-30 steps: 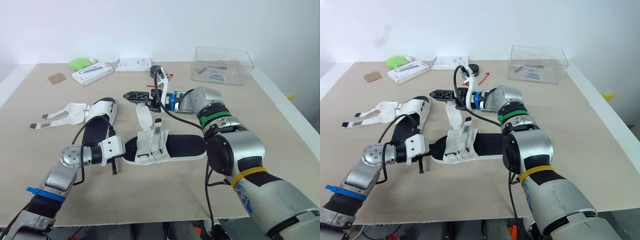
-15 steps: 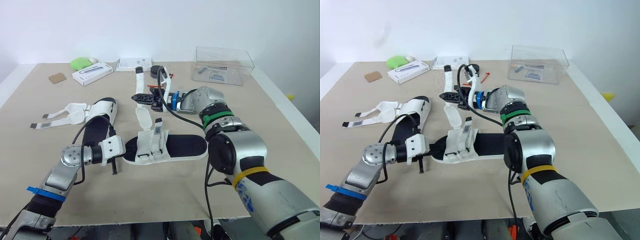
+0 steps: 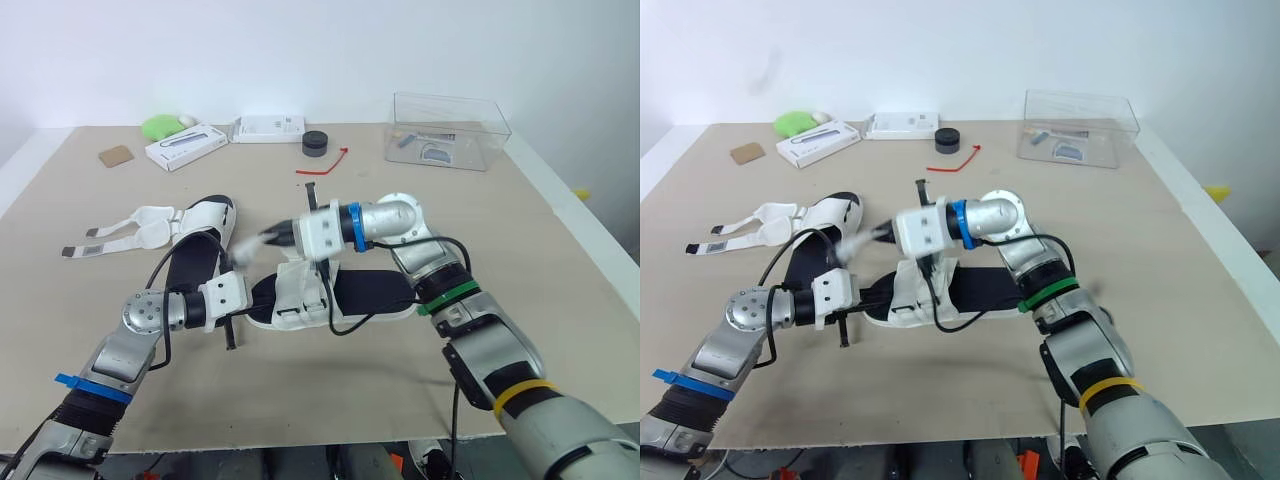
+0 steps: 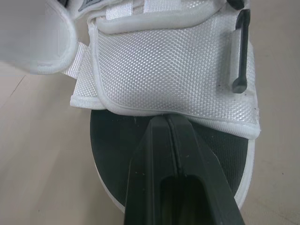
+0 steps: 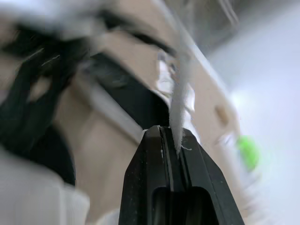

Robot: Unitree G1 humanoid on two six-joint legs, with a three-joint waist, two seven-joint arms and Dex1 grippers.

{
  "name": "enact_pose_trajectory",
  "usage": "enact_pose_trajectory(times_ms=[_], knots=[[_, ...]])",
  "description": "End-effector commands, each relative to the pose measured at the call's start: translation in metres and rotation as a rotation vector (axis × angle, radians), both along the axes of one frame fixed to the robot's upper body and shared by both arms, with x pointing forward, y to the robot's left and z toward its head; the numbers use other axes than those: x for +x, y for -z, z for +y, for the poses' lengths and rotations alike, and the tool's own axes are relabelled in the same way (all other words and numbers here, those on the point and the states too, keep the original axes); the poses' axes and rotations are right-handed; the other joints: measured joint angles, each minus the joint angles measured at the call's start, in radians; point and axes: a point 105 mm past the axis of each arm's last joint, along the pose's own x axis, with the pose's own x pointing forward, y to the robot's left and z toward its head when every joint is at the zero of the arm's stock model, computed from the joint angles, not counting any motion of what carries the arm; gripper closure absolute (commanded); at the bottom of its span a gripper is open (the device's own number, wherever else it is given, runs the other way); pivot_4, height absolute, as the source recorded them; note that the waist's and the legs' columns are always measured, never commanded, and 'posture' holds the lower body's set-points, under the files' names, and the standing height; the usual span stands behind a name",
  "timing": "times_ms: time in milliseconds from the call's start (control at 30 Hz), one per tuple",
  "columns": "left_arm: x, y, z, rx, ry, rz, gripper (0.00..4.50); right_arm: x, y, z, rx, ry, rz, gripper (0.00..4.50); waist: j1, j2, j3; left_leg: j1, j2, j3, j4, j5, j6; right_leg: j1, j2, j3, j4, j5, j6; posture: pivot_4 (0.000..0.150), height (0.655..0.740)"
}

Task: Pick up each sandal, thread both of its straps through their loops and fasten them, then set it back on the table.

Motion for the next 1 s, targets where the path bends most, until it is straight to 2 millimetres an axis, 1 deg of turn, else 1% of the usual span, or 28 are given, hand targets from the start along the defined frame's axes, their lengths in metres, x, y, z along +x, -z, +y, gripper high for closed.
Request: enact_pose_trajectory(times_ms=[33, 100, 200, 300, 400, 500, 567, 667, 767, 800, 867, 900, 967, 1000], knots=[[-0.007, 0.026, 0.003, 0.062, 0.005, 0.099, 4.50, -0.012, 0.000, -0.002, -0.079, -0.149, -0.267, 4.46, 0.000, 0.000, 0.000, 0.000, 0.000, 0.001, 0.000, 0.000, -0.001, 0.000, 0.000, 0.001, 0.000, 0.000, 0.000, 0.150, 0.7400], [-0.006, 0.026, 0.002, 0.058, 0.007, 0.099, 4.50, -0.011, 0.008, -0.006, -0.123, -0.179, -0.322, 4.46, 0.000, 0.000, 0.000, 0.001, 0.000, 0.001, 0.000, 0.002, -0.002, 0.000, 0.000, 0.004, 0.000, -0.001, -0.001, 0.150, 0.7400], [-0.005, 0.025, 0.002, 0.051, 0.008, 0.099, 4.50, -0.007, 0.020, -0.011, -0.200, -0.189, -0.359, 4.46, 0.001, 0.000, 0.000, 0.001, 0.000, 0.001, 0.000, 0.002, -0.004, 0.000, 0.001, 0.005, 0.001, -0.001, -0.002, 0.150, 0.7400], [-0.006, 0.024, 0.001, 0.037, 0.015, 0.105, 4.50, -0.006, 0.020, -0.009, -0.181, -0.188, -0.343, 3.50, 0.001, 0.000, 0.000, 0.002, 0.000, 0.002, 0.000, 0.003, -0.004, 0.000, 0.001, 0.005, 0.002, -0.001, -0.003, 0.150, 0.7400], [-0.006, 0.024, 0.001, 0.035, 0.020, 0.110, 4.50, -0.009, 0.014, -0.008, -0.137, -0.198, -0.335, 2.25, 0.001, 0.000, 0.000, 0.002, 0.000, 0.002, 0.000, 0.003, -0.004, 0.000, 0.001, 0.005, 0.002, -0.001, -0.003, 0.150, 0.7400], [-0.007, 0.024, 0.001, 0.035, 0.023, 0.115, 4.50, -0.010, 0.012, -0.020, -0.142, -0.193, -0.324, 0.72, 0.003, 0.000, 0.000, 0.002, 0.000, 0.002, 0.000, 0.003, -0.004, 0.000, 0.001, 0.005, 0.002, -0.001, -0.003, 0.150, 0.7400], [-0.008, 0.025, 0.002, 0.034, 0.026, 0.123, 4.50, -0.011, 0.010, -0.033, -0.142, -0.177, -0.316, 0.06, 0.005, 0.000, 0.000, 0.002, 0.000, 0.002, 0.000, 0.002, -0.003, 0.000, 0.000, 0.005, 0.002, -0.001, -0.003, 0.150, 0.7400], [-0.011, 0.023, 0.002, 0.011, 0.048, 0.155, 4.50, -0.015, 0.006, -0.054, -0.138, -0.133, -0.279, 0.06, 0.006, 0.000, 0.000, 0.001, 0.000, 0.002, 0.000, 0.002, -0.002, 0.000, 0.000, 0.005, 0.001, -0.001, -0.002, 0.150, 0.7400], [-0.013, 0.021, 0.004, -0.002, 0.063, 0.178, 4.50, -0.020, 0.000, -0.070, -0.093, -0.043, -0.160, 0.06, 0.006, 0.000, 0.000, 0.001, 0.000, 0.001, 0.000, 0.000, 0.000, 0.000, -0.001, 0.005, 0.001, -0.002, -0.003, 0.150, 0.7400], [-0.013, 0.020, 0.005, -0.009, 0.071, 0.195, 4.50, -0.024, -0.006, -0.074, -0.041, 0.009, -0.065, 0.06, 0.006, 0.000, 0.000, 0.001, 0.001, 0.001, 0.000, -0.001, 0.001, 0.001, -0.001, 0.005, 0.001, -0.003, -0.003, 0.150, 0.7400], [-0.014, 0.018, 0.006, -0.016, 0.084, 0.218, 4.50, -0.031, -0.016, -0.075, 0.054, 0.089, 0.140, 0.06, 0.006, 0.000, 0.000, 0.001, 0.002, 0.000, 0.000, -0.001, 0.002, 0.000, -0.001, 0.004, 0.001, -0.003, -0.004, 0.150, 0.7400], [-0.014, 0.018, 0.007, -0.014, 0.092, 0.233, 4.50, -0.037, -0.023, -0.073, 0.111, 0.134, 0.302, 0.06, 0.005, 0.000, 0.000, 0.001, 0.003, -0.001, 0.000, -0.002, 0.003, 0.000, -0.001, 0.004, 0.001, -0.004, -0.005, 0.150, 0.7400], [-0.014, 0.017, 0.009, -0.011, 0.103, 0.259, 4.50, -0.053, -0.028, -0.067, 0.170, 0.201, 0.614, 0.06, 0.005, 0.001, 0.001, 0.001, 0.004, -0.001, 0.000, -0.002, 0.004, 0.000, 0.000, 0.003, 0.002, -0.004, -0.006, 0.150, 0.7400], [-0.014, 0.017, 0.010, -0.011, 0.106, 0.269, 4.50, -0.063, -0.029, -0.063, 0.180, 0.208, 0.738, 0.06, 0.005, 0.001, 0.001, 0.001, 0.004, -0.001, 0.000, -0.002, 0.004, -0.001, 0.000, 0.002, 0.003, -0.005, -0.007, 0.150, 0.7400]])
